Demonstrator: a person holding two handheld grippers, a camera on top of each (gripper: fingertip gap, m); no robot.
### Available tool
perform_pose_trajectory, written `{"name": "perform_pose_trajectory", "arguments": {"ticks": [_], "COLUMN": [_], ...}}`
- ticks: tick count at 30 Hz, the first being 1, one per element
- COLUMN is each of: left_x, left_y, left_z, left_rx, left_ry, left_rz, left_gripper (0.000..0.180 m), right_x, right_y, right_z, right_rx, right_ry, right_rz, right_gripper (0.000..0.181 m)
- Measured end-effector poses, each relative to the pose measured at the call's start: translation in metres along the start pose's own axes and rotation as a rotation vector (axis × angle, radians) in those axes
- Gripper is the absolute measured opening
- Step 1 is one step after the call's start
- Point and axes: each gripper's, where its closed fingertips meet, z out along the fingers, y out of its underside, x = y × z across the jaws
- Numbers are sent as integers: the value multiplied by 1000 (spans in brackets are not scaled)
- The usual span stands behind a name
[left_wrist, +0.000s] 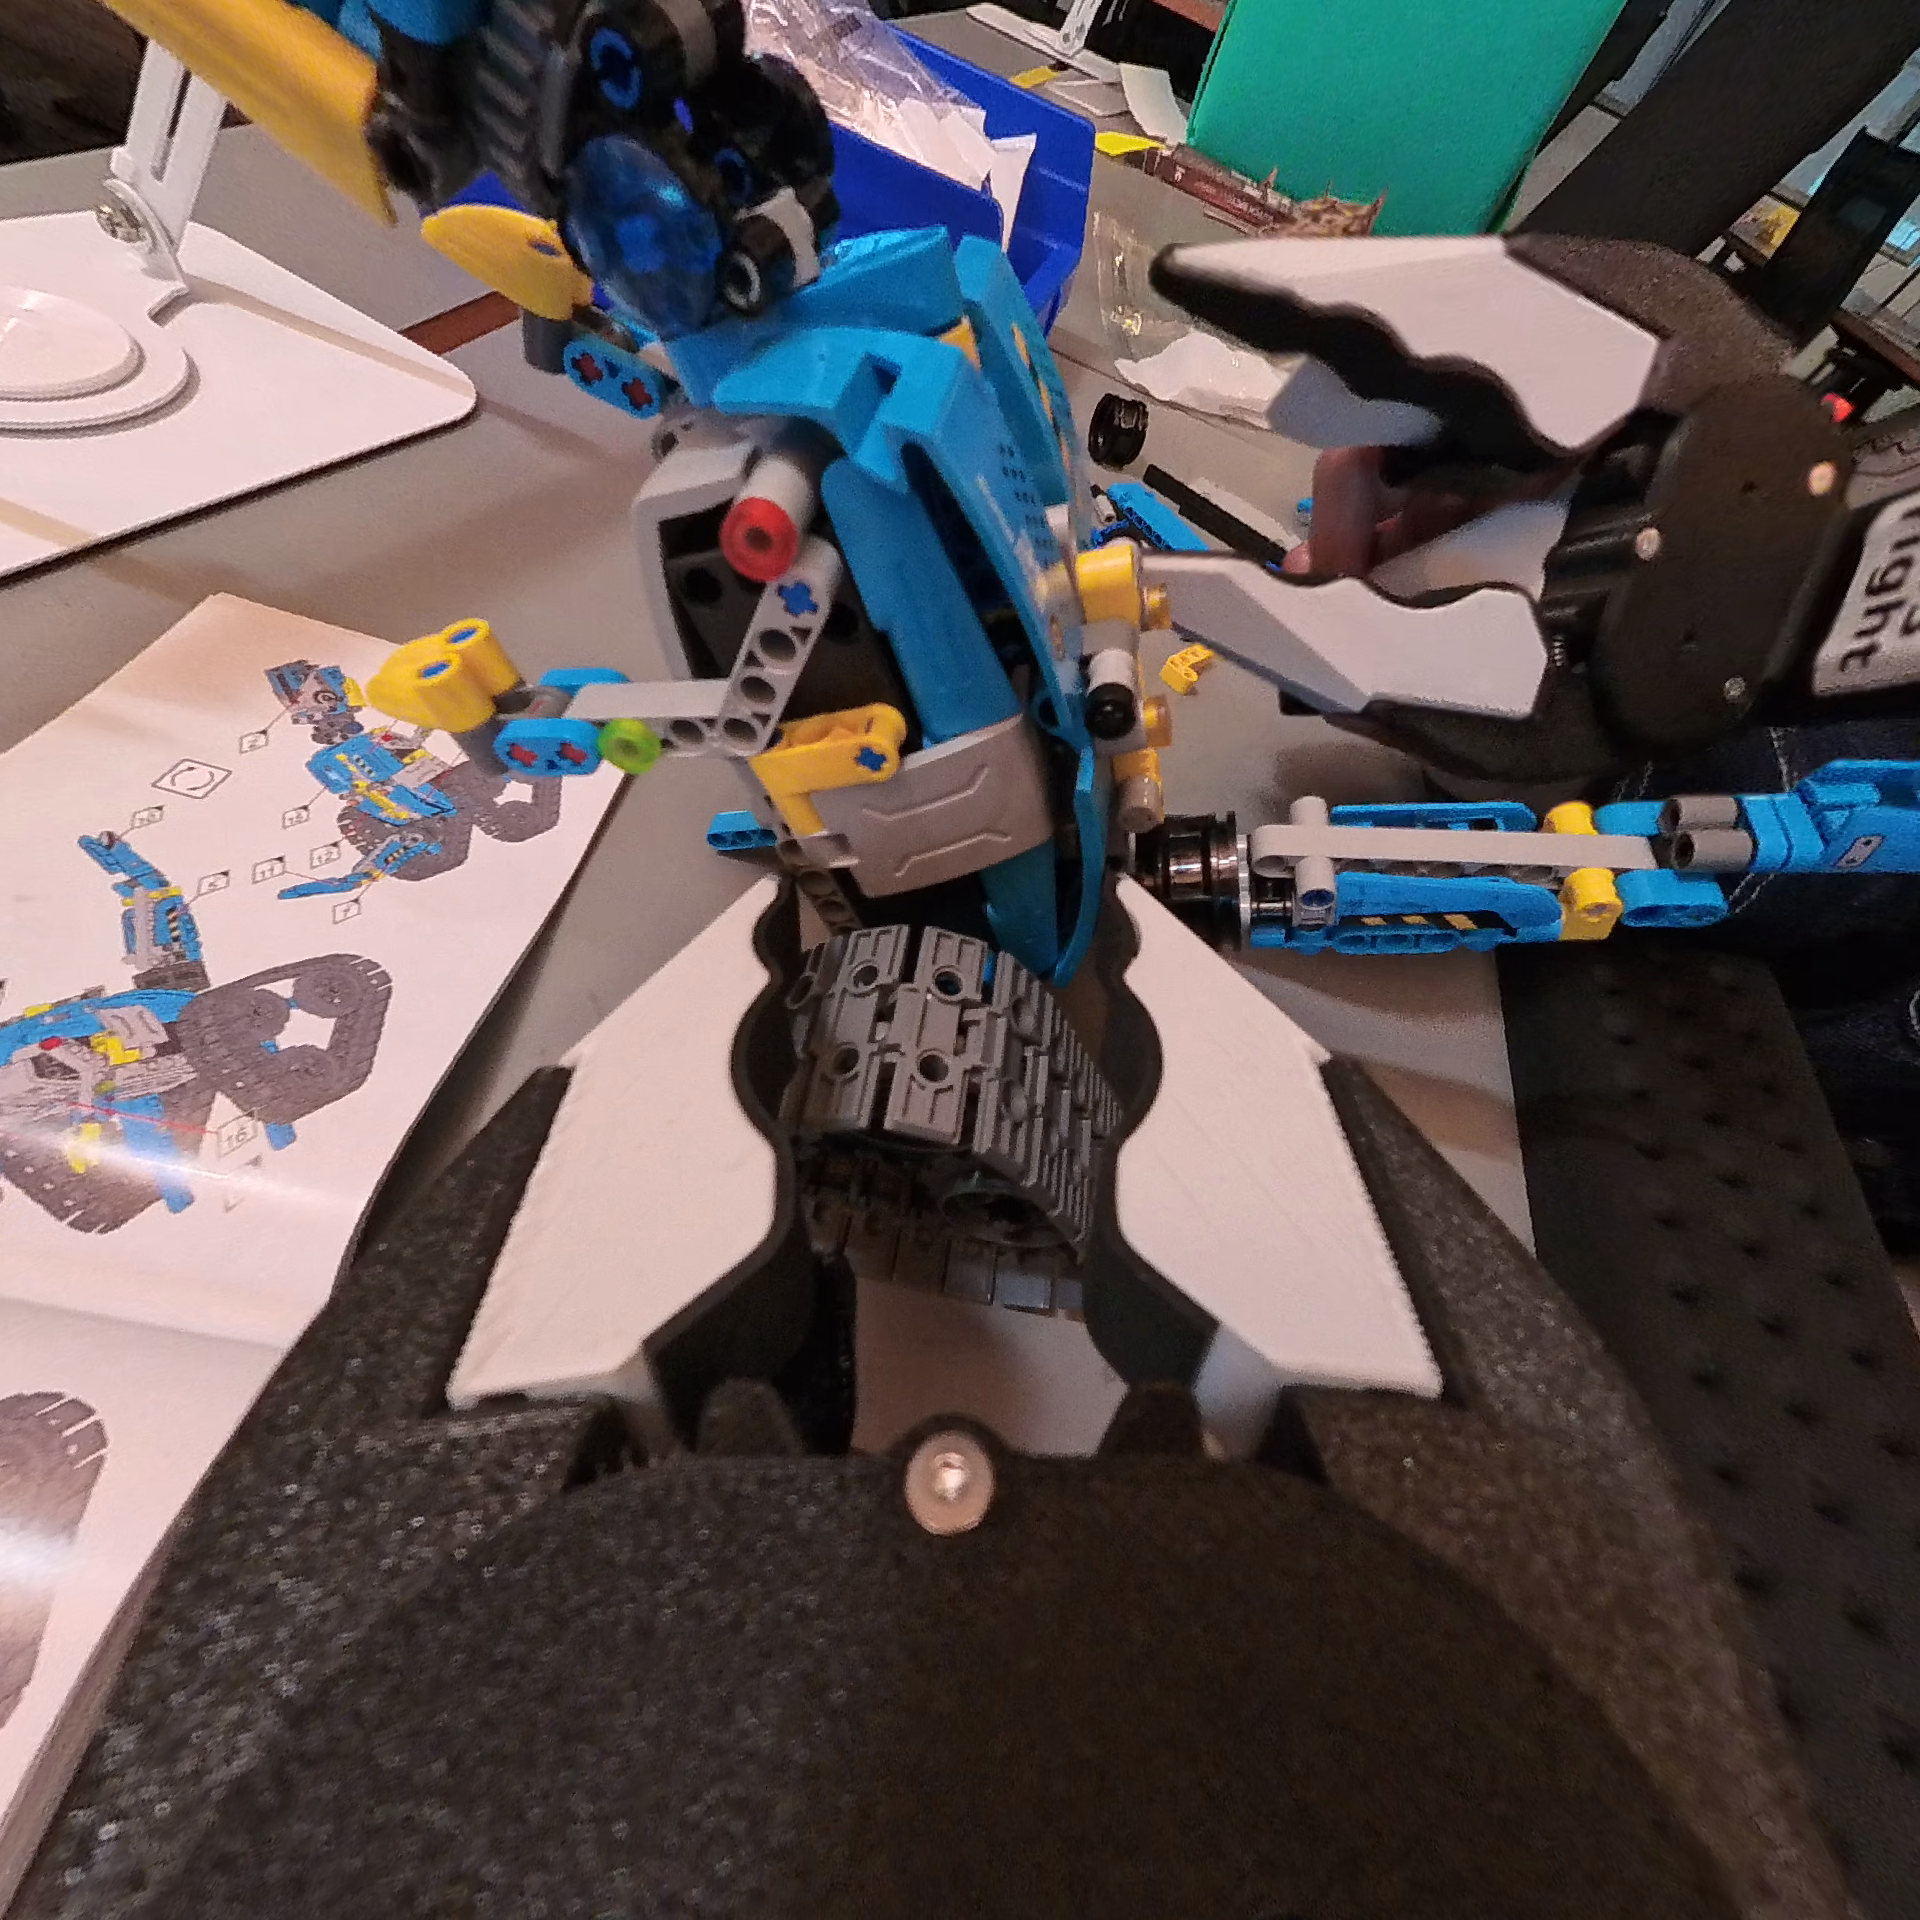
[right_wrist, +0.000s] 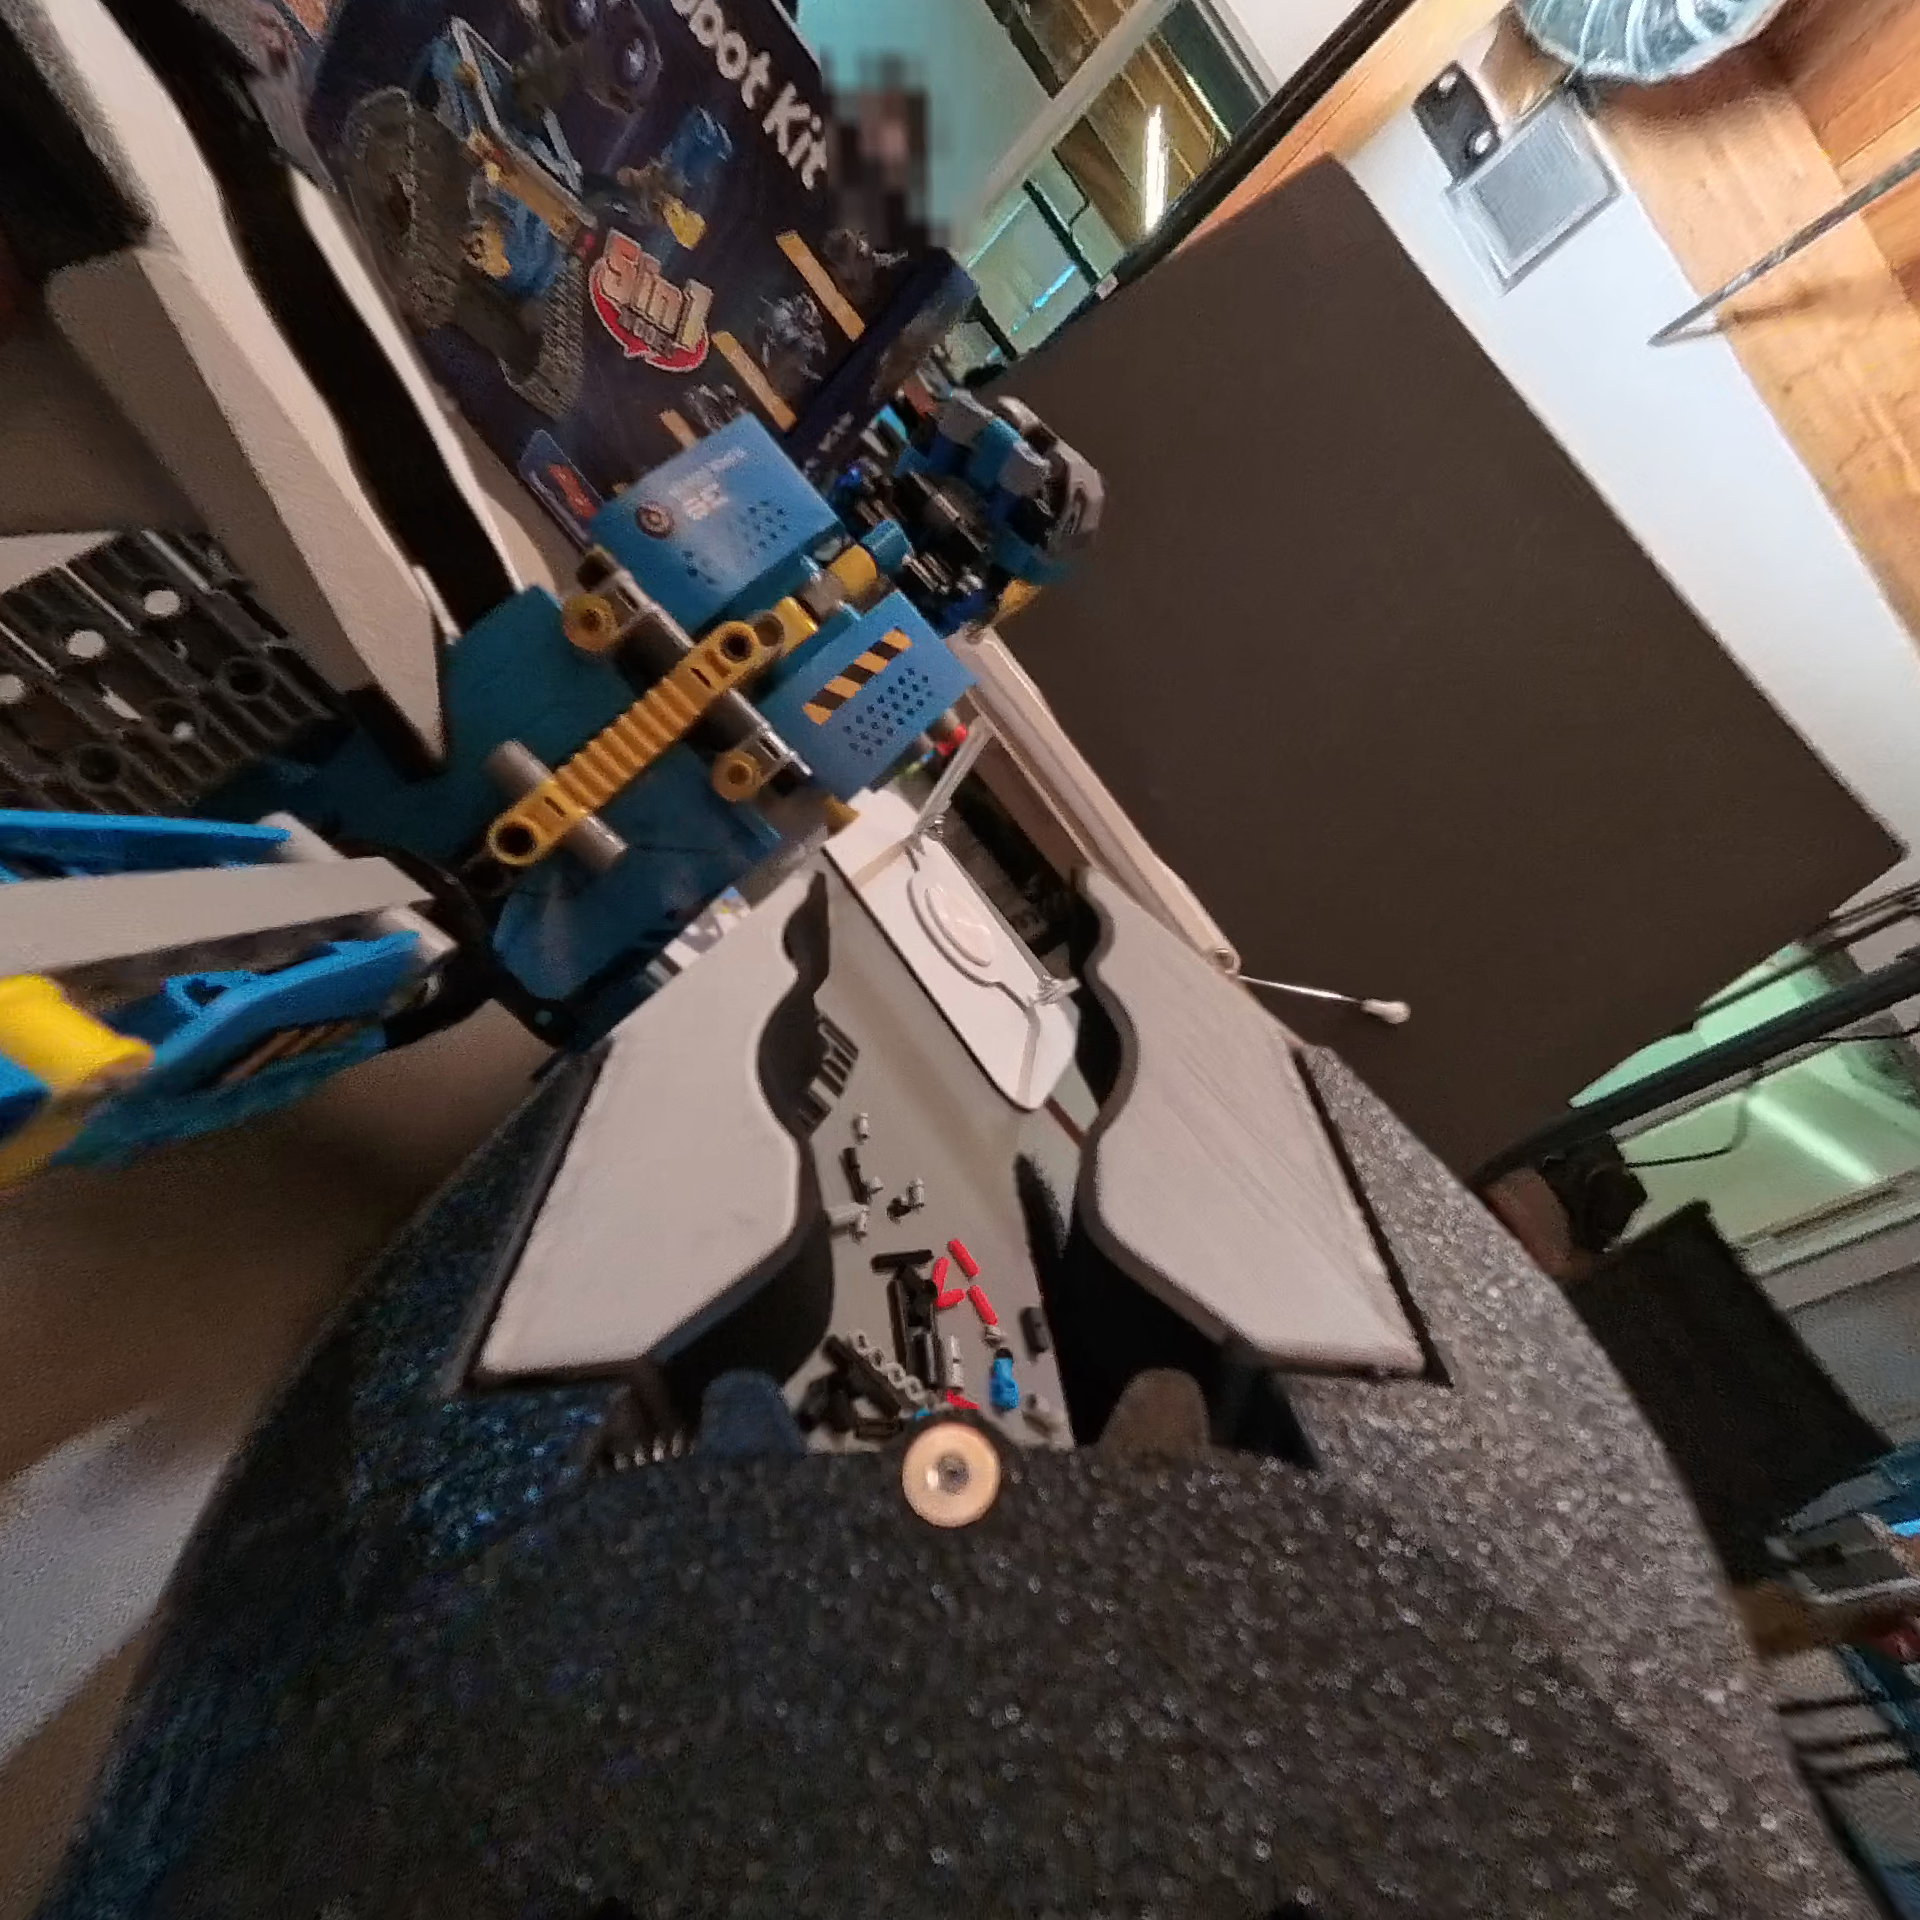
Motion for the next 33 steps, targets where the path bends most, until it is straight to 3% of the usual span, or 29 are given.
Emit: {"name": "perform_pose_trajectory", "arguments": {"ticks": [4, 7, 16, 19, 23, 27, 33], "left_x": [0, 0, 1, 0, 0, 1, 1], "left_y": [0, 0, 2, 1, 2, 2, 3], "left_z": [0, 0, -3, -3, -4, -5, -5], "left_rx": [0, 0, -18, -16, -27, -28, -27], "left_ry": [5, 7, 77, 112, 140, 159, 168], "left_rz": [0, 3, 38, 42, 49, 52, 53], "left_gripper": [56, 56, 55, 55, 55, 55, 55], "right_x": [-9, 4, -29, -41, -47, -45, -46], "right_y": [2, 0, -20, -20, -13, -15, -17], "right_z": [-4, -8, -9, -10, -6, -5, -6], "right_rx": [19, 57, 179, 155, 128, 148, 130], "right_ry": [-95, -132, -626, -793, -772, -781, -896], "right_rz": [63, 239, 701, 775, 734, 770, 929], "right_gripper": [42, 43, 22, 22, 24, 10, 4]}}
